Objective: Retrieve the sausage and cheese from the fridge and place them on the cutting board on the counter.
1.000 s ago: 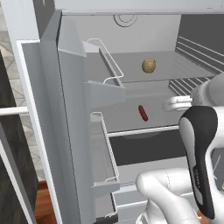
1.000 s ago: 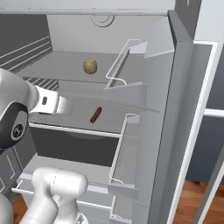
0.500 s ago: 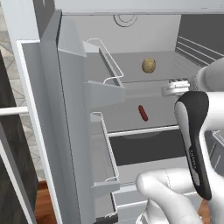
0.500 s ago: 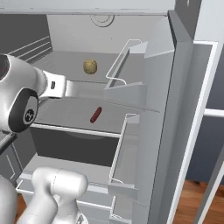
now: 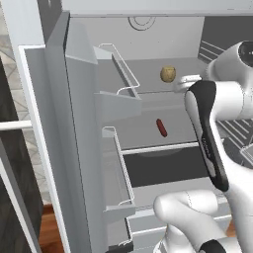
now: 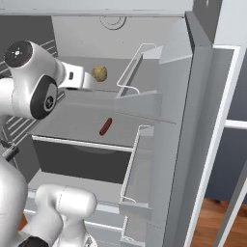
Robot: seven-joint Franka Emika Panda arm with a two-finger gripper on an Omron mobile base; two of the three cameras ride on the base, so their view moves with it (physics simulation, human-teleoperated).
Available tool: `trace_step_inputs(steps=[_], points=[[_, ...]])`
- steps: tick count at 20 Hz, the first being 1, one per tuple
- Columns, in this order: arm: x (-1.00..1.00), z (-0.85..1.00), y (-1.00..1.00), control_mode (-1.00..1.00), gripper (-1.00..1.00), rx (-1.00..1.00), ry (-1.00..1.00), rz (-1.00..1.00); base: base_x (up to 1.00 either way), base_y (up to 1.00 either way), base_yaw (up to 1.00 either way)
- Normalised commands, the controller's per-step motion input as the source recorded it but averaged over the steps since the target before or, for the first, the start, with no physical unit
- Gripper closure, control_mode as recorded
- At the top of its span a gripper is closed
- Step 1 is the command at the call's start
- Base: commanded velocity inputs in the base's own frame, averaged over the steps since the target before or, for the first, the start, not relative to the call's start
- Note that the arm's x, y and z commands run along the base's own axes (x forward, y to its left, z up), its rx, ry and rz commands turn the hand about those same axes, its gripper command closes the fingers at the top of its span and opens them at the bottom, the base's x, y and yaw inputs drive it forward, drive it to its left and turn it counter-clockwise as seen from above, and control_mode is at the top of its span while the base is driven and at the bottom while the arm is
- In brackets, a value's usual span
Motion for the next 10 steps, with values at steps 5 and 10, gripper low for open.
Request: trace_step_inputs(steps=[5,10], points=[[0.56,0.05,0.00,-1.00,-1.00,0.00,0.01,0.00,0.00,0.00,0.00],[0.50,0.00,0.00,-1.00,-1.00,0.00,0.00,0.00,0.00,0.00,0.00]])
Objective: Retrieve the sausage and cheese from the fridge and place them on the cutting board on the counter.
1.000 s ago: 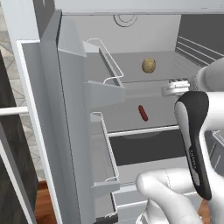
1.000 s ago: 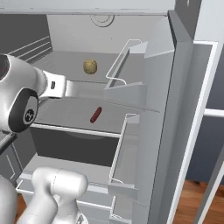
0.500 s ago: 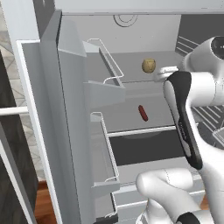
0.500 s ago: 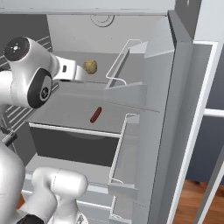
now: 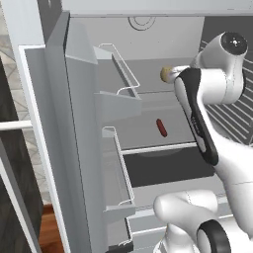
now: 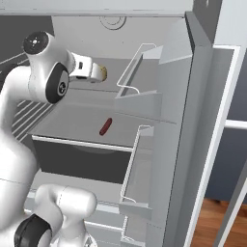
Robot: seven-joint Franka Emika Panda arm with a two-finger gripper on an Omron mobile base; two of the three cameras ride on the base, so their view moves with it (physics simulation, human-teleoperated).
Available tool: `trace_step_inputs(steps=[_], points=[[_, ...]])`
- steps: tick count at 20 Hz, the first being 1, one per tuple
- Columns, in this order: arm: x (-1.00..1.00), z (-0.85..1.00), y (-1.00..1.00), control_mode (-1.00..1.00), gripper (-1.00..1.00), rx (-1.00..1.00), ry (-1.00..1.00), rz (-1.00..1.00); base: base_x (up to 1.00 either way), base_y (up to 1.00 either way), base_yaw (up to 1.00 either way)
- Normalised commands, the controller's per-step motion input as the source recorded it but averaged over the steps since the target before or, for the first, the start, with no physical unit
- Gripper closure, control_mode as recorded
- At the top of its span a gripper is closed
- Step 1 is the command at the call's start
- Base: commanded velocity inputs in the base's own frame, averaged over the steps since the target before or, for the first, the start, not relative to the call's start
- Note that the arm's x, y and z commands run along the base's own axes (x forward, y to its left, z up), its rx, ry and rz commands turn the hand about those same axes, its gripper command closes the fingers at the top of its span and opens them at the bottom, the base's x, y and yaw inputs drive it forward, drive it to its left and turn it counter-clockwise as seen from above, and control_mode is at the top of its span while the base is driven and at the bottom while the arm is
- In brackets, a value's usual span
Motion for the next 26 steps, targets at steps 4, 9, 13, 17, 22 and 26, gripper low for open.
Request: trace_step_inputs(steps=[4,9,13,17,22,26], points=[[0.40,0.00,0.00,-1.00,-1.00,0.00,0.00,0.00,0.00,0.00,0.00],[0.39,0.00,0.00,-1.00,-1.00,0.00,0.01,0.00,0.00,0.00,0.00],[0.49,0.00,0.00,-1.00,-1.00,0.00,0.02,0.00,0.00,0.00,0.00],[0.53,-0.03,0.00,-1.00,-1.00,0.00,0.02,0.00,0.00,0.00,0.00],[0.46,-0.08,0.00,-1.00,-1.00,0.00,0.05,0.00,0.00,0.00,0.00],[0.45,-0.13,0.00,-1.00,-1.00,0.00,0.09,0.00,0.00,0.00,0.00]])
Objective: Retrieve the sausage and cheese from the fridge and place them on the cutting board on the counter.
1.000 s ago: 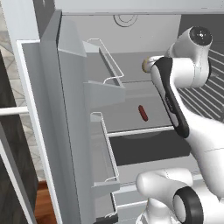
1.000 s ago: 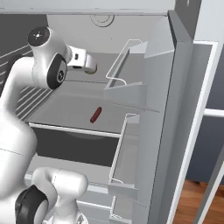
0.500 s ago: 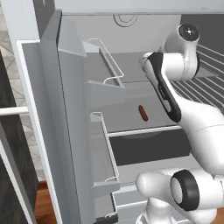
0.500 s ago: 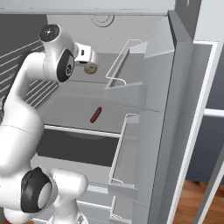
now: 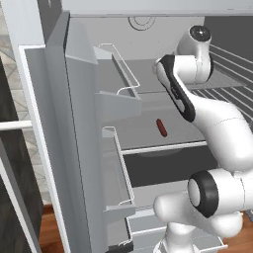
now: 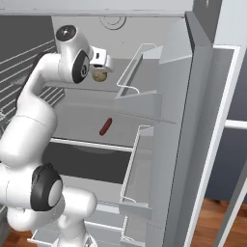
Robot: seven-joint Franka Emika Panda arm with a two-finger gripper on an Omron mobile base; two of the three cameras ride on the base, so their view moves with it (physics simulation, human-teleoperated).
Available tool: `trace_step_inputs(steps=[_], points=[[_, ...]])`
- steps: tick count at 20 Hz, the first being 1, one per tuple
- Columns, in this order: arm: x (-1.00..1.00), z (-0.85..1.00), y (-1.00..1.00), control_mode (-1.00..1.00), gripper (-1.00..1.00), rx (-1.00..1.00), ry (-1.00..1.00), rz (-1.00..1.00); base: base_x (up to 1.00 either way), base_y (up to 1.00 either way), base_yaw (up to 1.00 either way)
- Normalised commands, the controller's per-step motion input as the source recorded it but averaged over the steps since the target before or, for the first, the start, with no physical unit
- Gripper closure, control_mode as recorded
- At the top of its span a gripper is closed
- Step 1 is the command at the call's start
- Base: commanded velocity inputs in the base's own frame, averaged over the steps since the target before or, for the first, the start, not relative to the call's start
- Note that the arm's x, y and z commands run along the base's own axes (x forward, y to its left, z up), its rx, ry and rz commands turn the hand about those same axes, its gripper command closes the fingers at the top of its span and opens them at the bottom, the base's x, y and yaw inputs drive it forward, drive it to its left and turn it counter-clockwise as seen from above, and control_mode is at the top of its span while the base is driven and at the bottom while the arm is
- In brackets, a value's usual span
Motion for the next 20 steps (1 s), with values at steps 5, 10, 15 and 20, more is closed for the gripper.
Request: trace_step_inputs(steps=[5,10,15,20], points=[[0.25,-0.09,0.00,-1.00,-1.00,0.00,0.07,0.00,0.00,0.00,0.00],[0.25,-0.09,0.00,-1.00,-1.00,0.00,0.07,0.00,0.00,0.00,0.00],[0.10,-0.14,0.00,-1.00,-1.00,0.00,0.05,0.00,0.00,0.00,0.00],[0.02,-0.13,0.00,-1.00,-1.00,0.00,0.02,0.00,0.00,0.00,0.00]])
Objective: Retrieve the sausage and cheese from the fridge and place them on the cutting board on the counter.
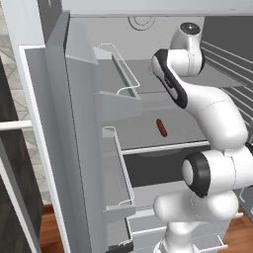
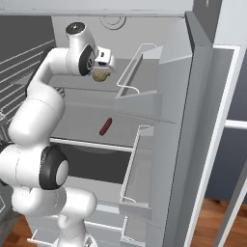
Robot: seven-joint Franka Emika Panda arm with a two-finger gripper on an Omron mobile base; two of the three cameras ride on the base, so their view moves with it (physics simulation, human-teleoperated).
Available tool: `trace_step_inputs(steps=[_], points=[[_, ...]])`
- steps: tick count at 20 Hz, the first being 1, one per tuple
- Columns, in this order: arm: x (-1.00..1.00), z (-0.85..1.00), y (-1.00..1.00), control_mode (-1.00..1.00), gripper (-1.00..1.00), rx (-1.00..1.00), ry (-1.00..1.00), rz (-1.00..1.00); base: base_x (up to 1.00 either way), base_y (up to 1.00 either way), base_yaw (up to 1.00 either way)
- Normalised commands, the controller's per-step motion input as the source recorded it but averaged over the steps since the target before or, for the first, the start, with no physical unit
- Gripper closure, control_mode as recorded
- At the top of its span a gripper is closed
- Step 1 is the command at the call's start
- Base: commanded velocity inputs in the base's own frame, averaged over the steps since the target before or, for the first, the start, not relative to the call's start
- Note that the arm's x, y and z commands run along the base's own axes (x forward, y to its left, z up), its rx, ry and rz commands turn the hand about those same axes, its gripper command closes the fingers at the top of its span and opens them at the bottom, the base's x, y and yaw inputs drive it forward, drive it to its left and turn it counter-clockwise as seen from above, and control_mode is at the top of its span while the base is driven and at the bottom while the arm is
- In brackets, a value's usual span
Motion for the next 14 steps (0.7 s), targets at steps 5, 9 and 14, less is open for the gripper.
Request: trace_step_inputs(steps=[5,9,14], points=[[-0.05,-0.10,0.00,-1.00,1.00,0.00,0.01,0.00,0.00,0.00,0.00],[0.00,0.00,0.00,-1.00,1.00,0.00,0.00,0.00,0.00,0.00,0.00],[-0.09,0.01,0.00,-1.00,1.00,0.00,-0.02,0.00,0.00,0.00,0.00]])
